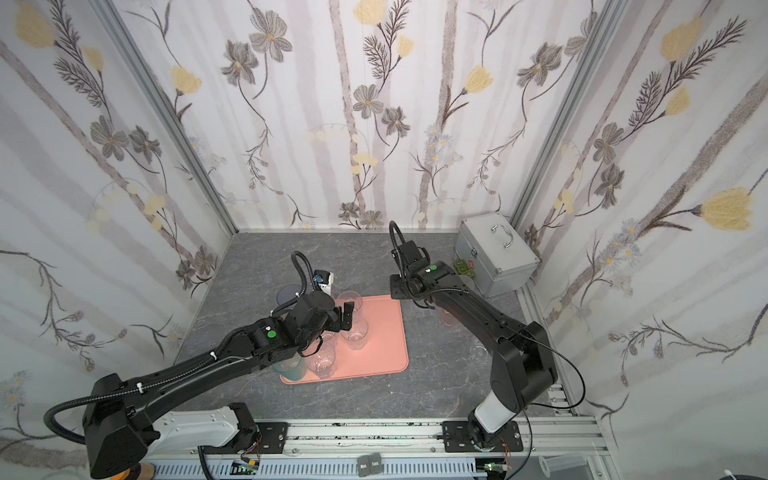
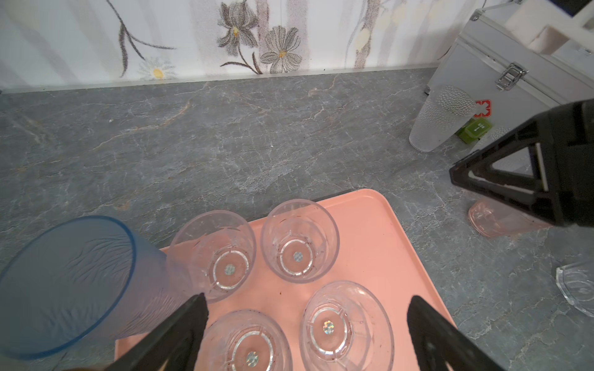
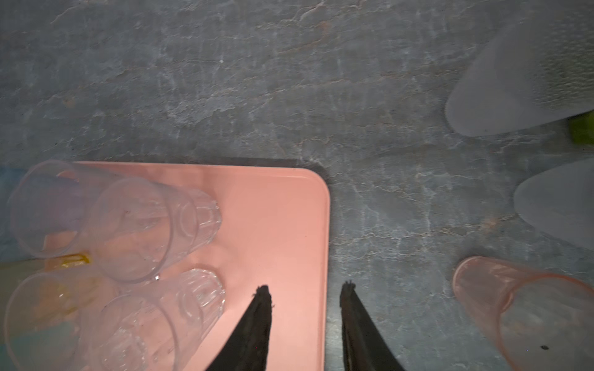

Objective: Place the glasses into the tray
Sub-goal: 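Open the right gripper and move it toward the pink cup near the case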

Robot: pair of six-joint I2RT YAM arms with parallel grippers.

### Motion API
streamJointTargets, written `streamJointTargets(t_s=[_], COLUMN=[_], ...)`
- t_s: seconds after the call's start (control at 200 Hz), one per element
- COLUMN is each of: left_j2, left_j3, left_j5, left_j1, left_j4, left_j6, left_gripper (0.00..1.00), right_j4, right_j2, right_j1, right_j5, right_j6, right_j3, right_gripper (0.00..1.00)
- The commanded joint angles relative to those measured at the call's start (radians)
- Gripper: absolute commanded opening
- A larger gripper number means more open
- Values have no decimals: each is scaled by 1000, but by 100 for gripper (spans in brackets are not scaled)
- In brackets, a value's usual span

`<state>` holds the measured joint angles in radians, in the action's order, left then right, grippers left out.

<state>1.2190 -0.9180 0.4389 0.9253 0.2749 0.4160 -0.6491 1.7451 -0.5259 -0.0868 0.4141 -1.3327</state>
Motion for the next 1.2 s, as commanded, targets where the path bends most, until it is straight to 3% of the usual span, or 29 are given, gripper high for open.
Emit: streamJointTargets(t_s=[0.0,0.335,0.589,0.929,1.194], left_j2=[33,176,266,283,277], left_j3=[-12,-74,-116,-97,-86], left_j5=[-11,-56,-82,-92,-106], left_j1=[18,50,74,81,81], left_j4=[-89,-145,-166,-195,-232], left_j6=[16,-2,-26,-53,-127], left_gripper=[100,100,100,100,100], right_j4=[62,102,140,67,-46], right_j2=[-26,-91,-139,-257,-371], right_j1=[70,220,264,321,431], right_j5=[-23,-31,-37,-38,-24], right_j6=[-20,-16,22,48,61], right_j3=[33,186,262,337,404], right_gripper=[37,38,39,41,43])
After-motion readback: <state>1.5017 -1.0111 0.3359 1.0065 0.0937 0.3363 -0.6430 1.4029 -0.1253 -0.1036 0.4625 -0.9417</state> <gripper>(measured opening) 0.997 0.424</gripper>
